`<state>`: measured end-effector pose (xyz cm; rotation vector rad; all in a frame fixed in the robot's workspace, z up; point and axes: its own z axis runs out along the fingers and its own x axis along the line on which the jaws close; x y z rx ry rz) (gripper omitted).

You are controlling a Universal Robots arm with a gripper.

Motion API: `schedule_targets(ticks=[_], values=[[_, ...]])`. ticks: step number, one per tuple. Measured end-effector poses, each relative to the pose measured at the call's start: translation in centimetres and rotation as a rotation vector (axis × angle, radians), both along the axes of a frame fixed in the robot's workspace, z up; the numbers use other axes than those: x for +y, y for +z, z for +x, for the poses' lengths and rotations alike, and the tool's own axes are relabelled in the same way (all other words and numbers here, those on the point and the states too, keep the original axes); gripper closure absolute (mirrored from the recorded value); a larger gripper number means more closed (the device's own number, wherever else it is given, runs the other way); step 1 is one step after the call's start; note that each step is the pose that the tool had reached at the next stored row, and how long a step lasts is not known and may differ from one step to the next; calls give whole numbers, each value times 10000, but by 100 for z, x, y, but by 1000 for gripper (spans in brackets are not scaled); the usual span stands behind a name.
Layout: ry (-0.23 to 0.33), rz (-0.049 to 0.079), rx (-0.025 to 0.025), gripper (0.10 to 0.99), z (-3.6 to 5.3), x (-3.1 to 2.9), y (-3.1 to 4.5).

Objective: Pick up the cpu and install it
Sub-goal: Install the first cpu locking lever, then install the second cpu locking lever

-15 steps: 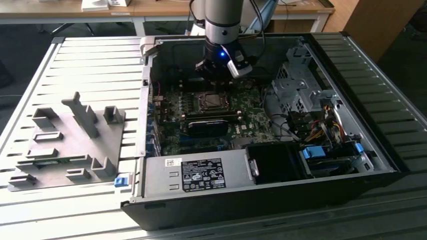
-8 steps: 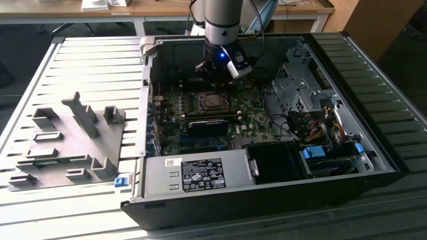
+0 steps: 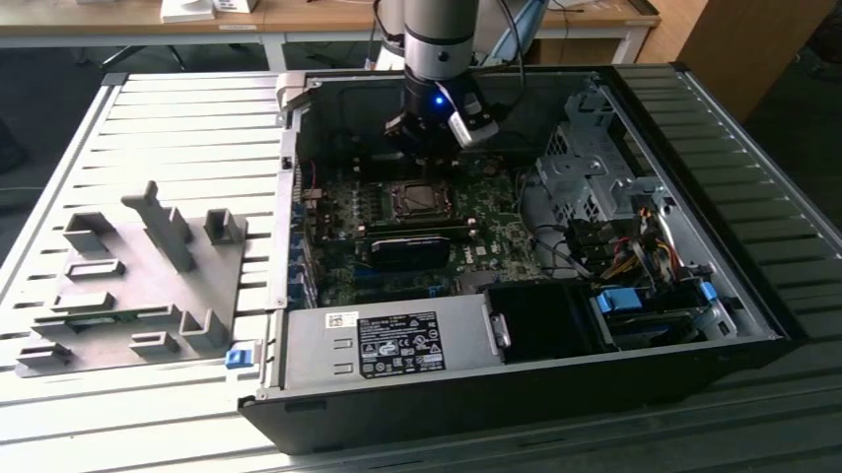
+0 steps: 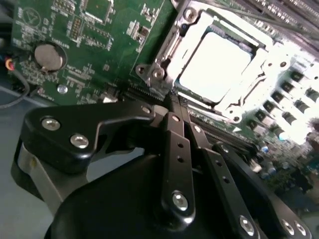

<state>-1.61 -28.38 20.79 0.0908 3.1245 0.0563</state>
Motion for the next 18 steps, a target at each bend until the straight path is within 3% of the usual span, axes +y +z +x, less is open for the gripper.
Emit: schedule_targets(ticks=[18], values=[[0, 12, 2, 980, 2, -84, -1]])
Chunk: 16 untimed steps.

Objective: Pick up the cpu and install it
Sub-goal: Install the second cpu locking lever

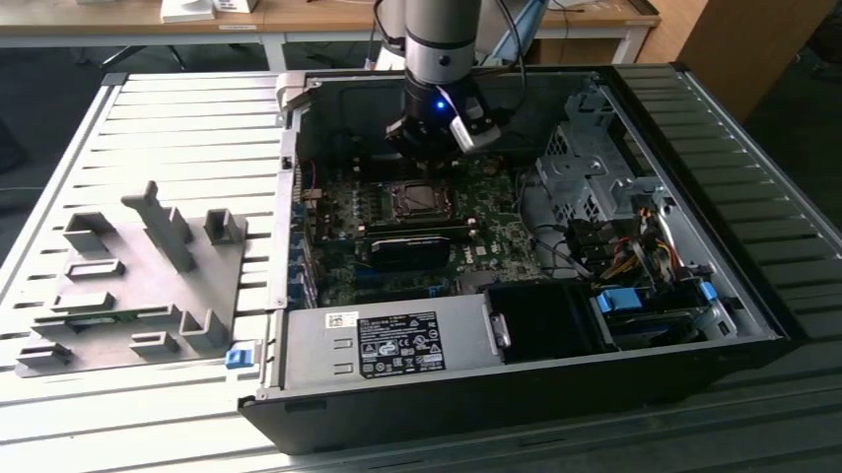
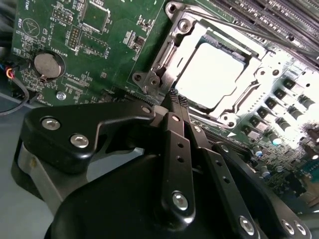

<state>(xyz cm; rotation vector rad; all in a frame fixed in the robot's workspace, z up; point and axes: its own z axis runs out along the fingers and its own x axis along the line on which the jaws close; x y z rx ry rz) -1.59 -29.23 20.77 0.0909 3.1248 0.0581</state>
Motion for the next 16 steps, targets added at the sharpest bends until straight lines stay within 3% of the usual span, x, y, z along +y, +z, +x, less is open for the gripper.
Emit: schedule_targets(ticks=[13, 16], values=[[0, -2, 1, 980, 2, -80, 6], [0, -1, 0, 980, 2, -80, 114]])
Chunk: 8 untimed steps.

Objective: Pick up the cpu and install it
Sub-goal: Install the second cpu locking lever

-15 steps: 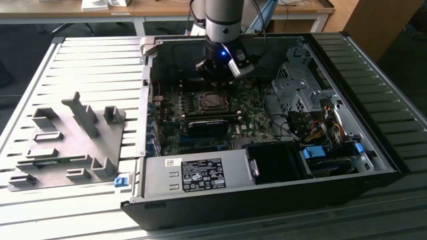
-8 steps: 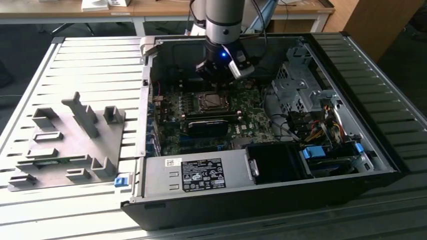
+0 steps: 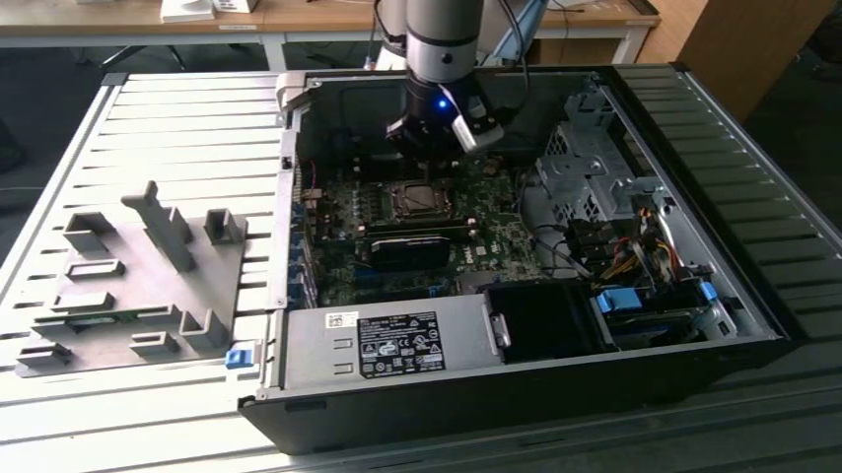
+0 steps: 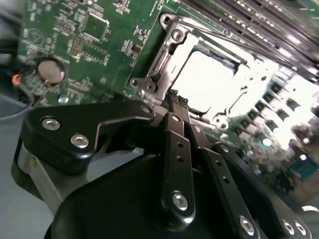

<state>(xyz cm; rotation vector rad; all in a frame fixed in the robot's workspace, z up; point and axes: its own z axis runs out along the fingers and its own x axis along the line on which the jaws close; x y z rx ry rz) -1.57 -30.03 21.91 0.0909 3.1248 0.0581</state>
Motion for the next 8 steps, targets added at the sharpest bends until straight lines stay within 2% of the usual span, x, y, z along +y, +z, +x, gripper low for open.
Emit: schedule_targets(ticks=[4, 8], values=[[1, -1, 1, 980, 0, -1, 160], [1, 2, 0, 980, 0, -29, 199]])
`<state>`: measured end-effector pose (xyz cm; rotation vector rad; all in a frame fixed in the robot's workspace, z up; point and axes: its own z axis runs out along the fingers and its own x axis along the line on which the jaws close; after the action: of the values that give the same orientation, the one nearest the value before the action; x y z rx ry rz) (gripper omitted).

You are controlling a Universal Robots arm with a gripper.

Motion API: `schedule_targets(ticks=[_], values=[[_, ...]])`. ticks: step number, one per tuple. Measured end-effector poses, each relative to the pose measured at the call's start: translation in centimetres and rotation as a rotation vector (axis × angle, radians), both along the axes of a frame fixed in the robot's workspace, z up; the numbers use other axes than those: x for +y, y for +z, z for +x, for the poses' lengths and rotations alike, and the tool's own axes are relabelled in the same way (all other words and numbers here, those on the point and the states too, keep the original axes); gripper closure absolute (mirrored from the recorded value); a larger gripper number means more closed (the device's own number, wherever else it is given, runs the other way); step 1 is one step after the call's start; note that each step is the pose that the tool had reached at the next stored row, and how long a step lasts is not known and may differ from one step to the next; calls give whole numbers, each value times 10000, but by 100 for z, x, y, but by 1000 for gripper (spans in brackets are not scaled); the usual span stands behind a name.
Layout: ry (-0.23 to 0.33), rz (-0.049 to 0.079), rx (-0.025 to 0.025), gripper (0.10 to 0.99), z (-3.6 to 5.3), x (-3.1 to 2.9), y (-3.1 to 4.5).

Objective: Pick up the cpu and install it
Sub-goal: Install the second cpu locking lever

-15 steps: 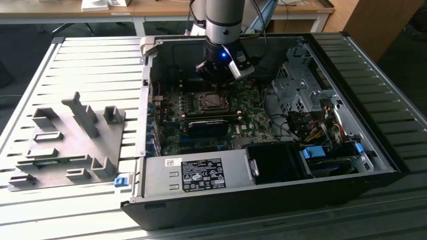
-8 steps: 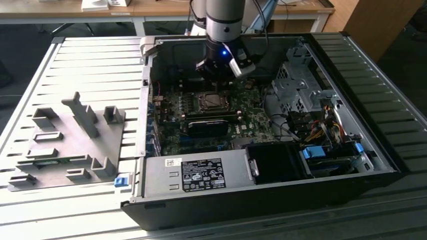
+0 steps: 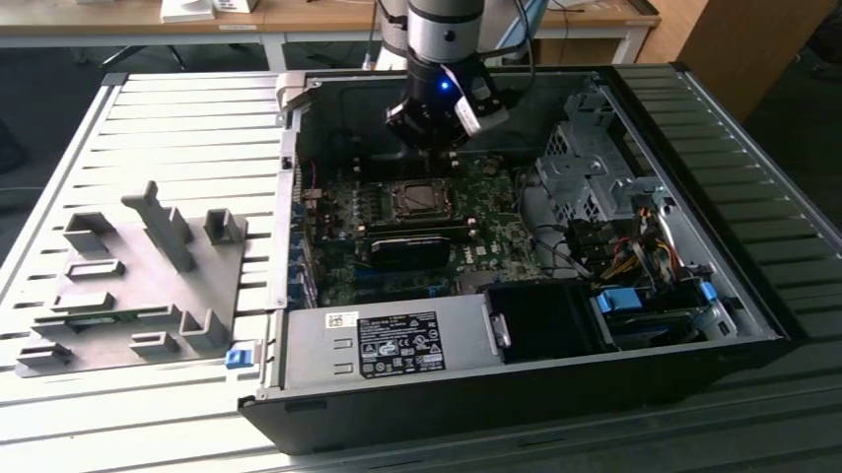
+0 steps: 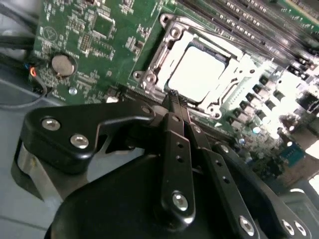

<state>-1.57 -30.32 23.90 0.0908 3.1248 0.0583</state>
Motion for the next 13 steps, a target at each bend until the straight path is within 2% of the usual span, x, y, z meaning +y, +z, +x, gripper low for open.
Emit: schedule_targets(ticks=[4, 5, 7, 8, 11, 12, 13], values=[[0, 13, 11, 980, 0, -94, 0], [0, 16, 24, 980, 0, -112, 0], [0, 17, 83, 980, 0, -138, 0], [0, 17, 131, 980, 2, -147, 0], [-1, 23, 353, 980, 24, -163, 0], [-1, 29, 388, 980, 28, -175, 1], [1, 45, 394, 980, 28, -197, 0]])
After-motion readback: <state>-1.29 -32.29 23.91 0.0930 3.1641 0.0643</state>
